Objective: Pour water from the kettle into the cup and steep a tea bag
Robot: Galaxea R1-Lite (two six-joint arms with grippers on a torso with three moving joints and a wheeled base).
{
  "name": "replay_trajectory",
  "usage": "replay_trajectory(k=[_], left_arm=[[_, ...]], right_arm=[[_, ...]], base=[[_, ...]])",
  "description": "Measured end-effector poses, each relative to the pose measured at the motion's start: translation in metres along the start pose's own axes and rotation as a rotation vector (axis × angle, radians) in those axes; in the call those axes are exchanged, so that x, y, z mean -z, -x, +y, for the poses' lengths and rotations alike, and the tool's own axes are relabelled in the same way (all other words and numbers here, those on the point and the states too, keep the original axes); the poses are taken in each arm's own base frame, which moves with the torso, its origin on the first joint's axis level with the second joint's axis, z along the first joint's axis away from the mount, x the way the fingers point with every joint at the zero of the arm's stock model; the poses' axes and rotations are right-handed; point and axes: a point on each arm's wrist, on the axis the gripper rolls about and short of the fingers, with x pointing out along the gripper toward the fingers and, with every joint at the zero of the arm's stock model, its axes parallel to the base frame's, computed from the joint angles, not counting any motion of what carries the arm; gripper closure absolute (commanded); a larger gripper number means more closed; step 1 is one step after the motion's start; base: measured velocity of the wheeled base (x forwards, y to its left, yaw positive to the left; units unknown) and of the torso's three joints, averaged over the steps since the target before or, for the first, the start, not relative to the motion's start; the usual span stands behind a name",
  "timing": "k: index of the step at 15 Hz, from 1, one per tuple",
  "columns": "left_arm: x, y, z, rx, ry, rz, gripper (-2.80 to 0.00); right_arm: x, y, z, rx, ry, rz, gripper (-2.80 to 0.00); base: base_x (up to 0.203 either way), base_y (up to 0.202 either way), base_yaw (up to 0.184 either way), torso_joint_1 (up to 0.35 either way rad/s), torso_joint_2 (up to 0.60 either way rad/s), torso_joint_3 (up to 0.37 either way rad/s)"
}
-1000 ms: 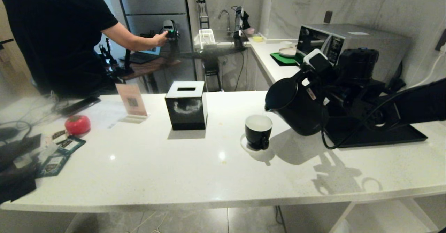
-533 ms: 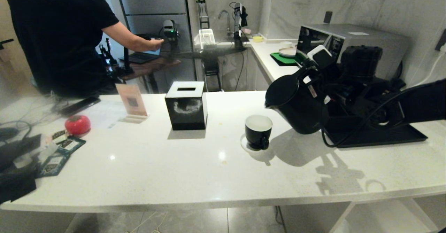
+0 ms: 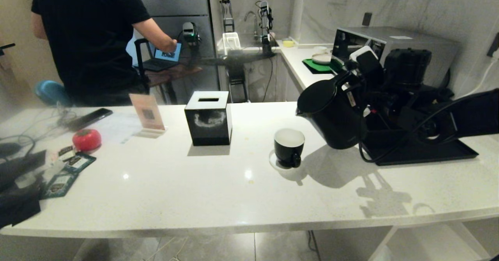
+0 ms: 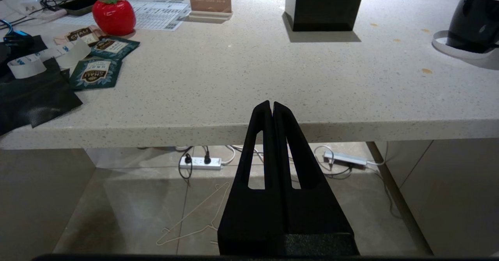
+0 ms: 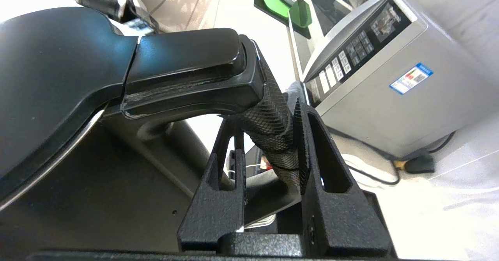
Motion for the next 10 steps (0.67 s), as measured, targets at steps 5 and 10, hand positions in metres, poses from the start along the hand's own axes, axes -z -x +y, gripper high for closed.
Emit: replay_trajectory(k=[5,10], left_arm=[[0.0,0.0,0.0,0.0,0.0,0.0,0.0],[0.0,0.0,0.0,0.0,0.0,0.0,0.0]], right_arm=[[-0.002,0.005,-0.005,0.011,-0.054,0.001,0.0],[-0.001,0.014,-0.012,0.018,-0.13,0.009,0.0]], base=[[0.0,0.0,0.0,0.0,0.0,0.0],[0.0,0.0,0.0,0.0,0.0,0.0]])
